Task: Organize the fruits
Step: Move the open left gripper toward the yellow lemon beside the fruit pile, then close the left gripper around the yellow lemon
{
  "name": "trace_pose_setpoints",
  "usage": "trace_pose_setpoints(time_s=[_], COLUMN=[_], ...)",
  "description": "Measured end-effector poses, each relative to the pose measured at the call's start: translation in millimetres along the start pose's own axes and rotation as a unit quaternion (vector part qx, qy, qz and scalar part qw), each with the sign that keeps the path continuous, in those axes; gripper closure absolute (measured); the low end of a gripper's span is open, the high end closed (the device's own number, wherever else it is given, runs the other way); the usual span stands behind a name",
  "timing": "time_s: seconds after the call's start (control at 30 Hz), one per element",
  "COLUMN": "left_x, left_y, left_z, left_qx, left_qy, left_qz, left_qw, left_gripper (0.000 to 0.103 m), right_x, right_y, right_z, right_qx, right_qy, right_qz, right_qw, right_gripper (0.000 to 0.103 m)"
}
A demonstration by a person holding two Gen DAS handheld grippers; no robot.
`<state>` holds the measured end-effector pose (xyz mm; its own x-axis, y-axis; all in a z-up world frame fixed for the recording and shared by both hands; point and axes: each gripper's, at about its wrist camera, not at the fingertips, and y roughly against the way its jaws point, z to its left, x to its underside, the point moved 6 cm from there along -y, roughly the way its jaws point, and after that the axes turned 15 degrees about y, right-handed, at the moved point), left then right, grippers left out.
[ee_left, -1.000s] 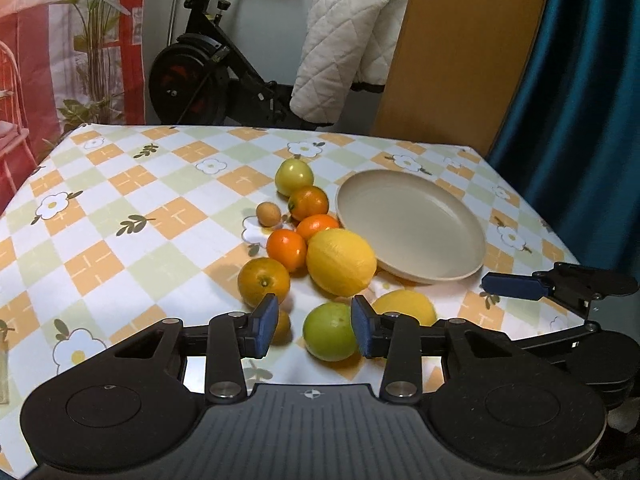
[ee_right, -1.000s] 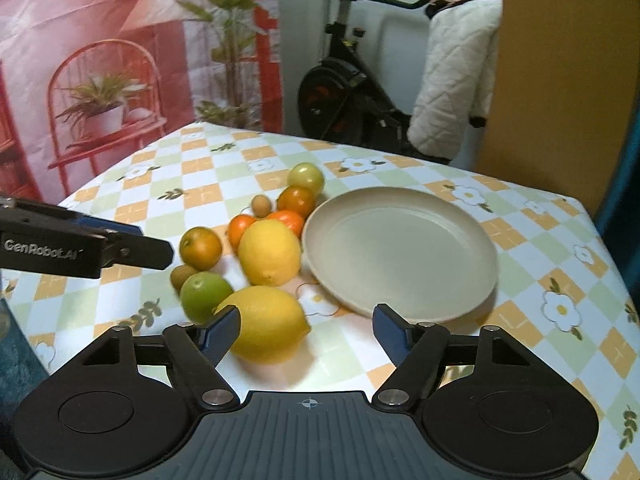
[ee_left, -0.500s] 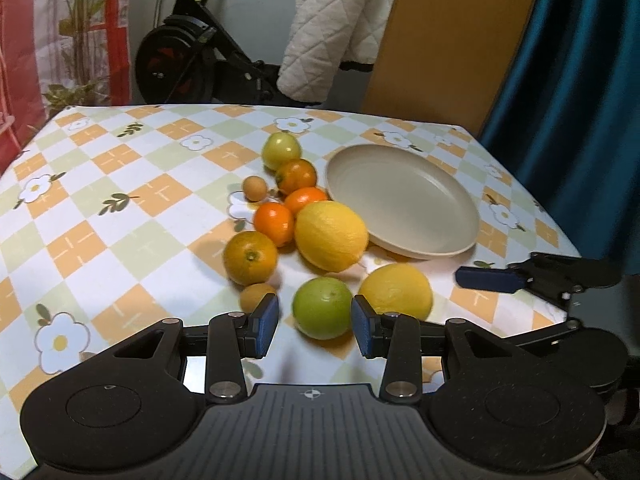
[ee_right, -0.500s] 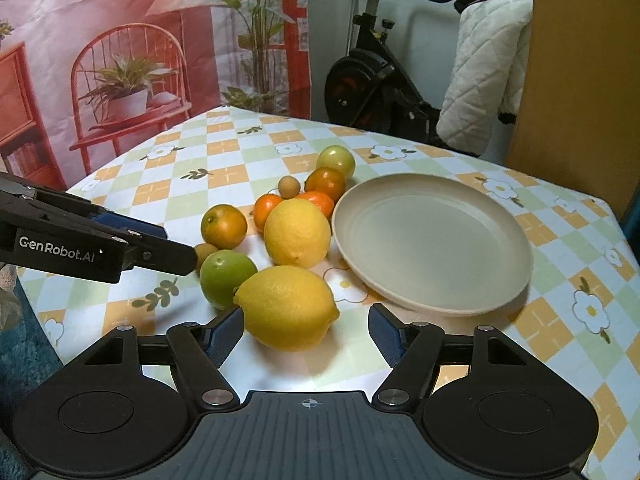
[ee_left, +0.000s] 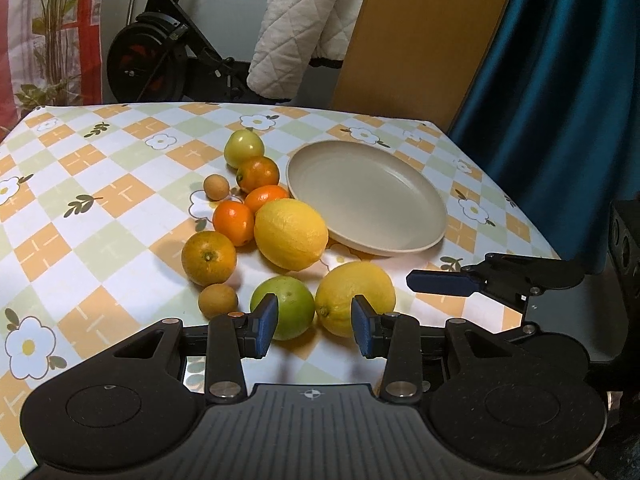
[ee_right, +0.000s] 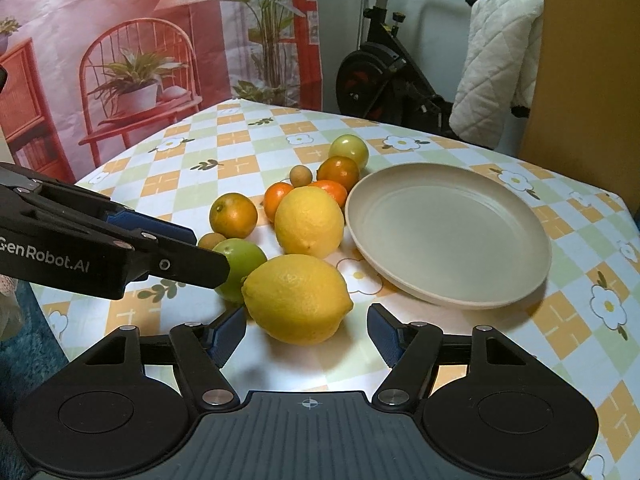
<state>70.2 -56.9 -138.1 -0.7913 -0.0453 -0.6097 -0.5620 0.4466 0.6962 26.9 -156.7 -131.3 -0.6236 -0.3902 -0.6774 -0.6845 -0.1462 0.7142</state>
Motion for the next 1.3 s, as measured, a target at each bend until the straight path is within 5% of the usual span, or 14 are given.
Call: trace_pose_setpoints(time_s=[0.57, 1.3], left_x=[-11.5, -26.1], left_y=[-16.1, -56.0], left_z=[-15.8, -10.0], left_qx=[0.061, 0.071], left_qy=[-0.002, -0.012], left_qz=[0.040, 0.095], left_qw=[0.9973, 0.9928], left_gripper=[0.061, 0.059], right_x=[1.2, -8.4], right_y=[1.0, -30.1], right_z=[-2.2, -12.8], right_qx=[-0.027, -0.067], right_qy=[0.024, -0.008], right_qz=[0.019, 0.032], right_qw=[0.999, 0.997], right_gripper=[0.041, 0.047])
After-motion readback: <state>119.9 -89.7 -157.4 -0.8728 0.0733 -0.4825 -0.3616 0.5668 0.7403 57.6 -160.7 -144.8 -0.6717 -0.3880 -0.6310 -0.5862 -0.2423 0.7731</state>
